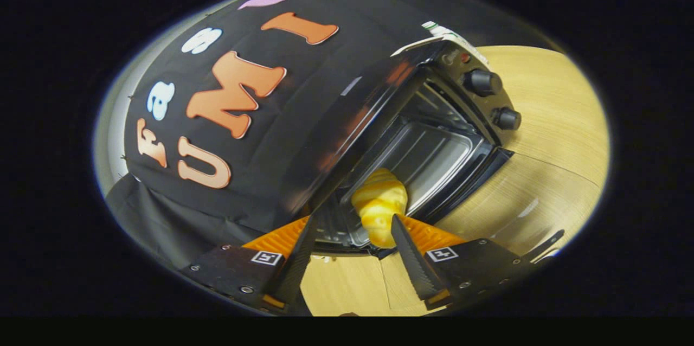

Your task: Open the toaster oven, put the food inside, and close the toaster oven door.

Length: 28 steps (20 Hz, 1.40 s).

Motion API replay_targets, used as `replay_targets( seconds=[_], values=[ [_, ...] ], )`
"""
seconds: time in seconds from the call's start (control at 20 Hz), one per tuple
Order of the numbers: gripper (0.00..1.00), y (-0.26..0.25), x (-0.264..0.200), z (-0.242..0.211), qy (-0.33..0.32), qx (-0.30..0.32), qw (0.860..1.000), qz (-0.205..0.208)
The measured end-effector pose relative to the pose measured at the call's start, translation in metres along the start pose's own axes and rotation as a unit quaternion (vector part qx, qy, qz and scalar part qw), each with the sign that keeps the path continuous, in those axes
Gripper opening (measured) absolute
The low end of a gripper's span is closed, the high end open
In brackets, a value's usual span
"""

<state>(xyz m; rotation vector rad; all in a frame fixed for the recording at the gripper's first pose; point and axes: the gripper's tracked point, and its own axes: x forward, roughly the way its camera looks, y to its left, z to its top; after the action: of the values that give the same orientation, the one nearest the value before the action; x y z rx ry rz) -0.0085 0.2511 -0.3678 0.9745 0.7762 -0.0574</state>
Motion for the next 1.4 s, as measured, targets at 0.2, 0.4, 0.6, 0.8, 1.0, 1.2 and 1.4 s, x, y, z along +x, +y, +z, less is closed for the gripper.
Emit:
replay_targets(
  seconds=[0.2,0.4,0.6,0.8,1.0,1.2,1.4],
  values=[
    [0.81,0.000,-0.037,-0.008,0.000,-0.012,1.000,0.013],
    [0.81,-0.028,-0.078,-0.027,0.020,-0.050,0.998,-0.011],
    [0.81,-0.071,-0.111,-0.040,0.032,-0.114,0.991,-0.055],
    [0.81,-0.119,-0.119,-0.054,0.065,-0.181,0.975,-0.113],
    [0.82,-0.143,-0.115,-0.061,0.113,-0.253,0.949,-0.150],
    [0.83,-0.154,-0.106,-0.073,0.169,-0.302,0.925,-0.159],
    [0.84,-0.150,-0.102,-0.075,0.185,-0.314,0.919,-0.152]
  ],
)
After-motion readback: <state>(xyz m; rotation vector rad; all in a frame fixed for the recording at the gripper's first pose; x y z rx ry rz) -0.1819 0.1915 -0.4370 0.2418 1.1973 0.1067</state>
